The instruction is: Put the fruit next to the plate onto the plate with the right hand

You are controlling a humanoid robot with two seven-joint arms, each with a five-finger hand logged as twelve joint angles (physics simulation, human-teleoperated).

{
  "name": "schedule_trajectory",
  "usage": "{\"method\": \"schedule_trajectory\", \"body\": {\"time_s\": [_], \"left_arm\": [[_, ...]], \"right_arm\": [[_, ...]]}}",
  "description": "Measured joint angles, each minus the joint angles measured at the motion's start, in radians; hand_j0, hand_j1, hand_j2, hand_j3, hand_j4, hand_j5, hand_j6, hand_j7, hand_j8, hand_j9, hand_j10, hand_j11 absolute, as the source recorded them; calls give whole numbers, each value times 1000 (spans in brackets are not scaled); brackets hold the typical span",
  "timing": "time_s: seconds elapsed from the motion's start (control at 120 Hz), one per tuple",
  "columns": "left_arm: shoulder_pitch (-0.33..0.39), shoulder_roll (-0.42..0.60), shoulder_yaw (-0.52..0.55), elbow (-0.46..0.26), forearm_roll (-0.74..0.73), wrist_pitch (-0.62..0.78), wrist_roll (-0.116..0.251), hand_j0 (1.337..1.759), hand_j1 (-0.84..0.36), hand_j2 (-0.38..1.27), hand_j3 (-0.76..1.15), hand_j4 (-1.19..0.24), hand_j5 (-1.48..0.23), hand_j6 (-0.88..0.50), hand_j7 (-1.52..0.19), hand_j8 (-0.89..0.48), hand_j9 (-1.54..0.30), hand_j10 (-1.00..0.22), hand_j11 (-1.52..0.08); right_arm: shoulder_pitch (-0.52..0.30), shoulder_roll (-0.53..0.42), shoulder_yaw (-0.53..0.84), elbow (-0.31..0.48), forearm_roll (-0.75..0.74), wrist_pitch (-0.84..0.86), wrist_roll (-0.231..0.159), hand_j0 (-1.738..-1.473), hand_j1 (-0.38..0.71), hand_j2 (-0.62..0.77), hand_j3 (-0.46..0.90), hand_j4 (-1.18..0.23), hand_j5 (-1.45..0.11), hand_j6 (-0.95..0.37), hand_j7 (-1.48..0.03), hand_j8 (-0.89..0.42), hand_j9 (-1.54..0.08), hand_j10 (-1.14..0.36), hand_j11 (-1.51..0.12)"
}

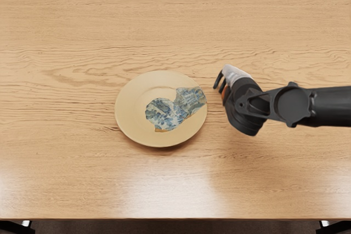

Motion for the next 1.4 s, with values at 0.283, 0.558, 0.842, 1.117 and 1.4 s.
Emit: {"method": "schedule_trajectory", "body": {"time_s": [0.283,0.558,0.842,1.117,1.4], "left_arm": [[0,0,0,0,0,0,0,1658,349,0,0,0,0,1,0,1,0,0,0],[0,0,0,0,0,0,0,1658,349,0,0,0,0,1,0,1,0,0,0],[0,0,0,0,0,0,0,1658,349,0,0,0,0,1,0,1,0,0,0],[0,0,0,0,0,1,0,1658,349,0,0,0,0,1,0,1,0,0,0],[0,0,0,0,0,0,0,1658,349,0,0,0,0,1,0,1,0,0,0]], "right_arm": [[70,2,23,15,1,0,1,-1655,295,416,0,-741,-988,-749,-974,-486,-975,-514,-985],[153,47,45,77,2,1,1,-1656,306,482,0,-761,-1051,-780,-1015,-479,-1028,-513,-1024],[178,135,57,86,3,2,1,-1656,294,484,0,-764,-1096,-795,-1035,-474,-1056,-516,-1046],[174,178,60,78,-3,2,1,-1655,296,460,0,-778,-1095,-803,-1045,-477,-1056,-517,-1061],[163,181,57,25,-7,0,1,-1657,105,234,0,-480,-654,-489,-636,-353,-639,-365,-643]]}}
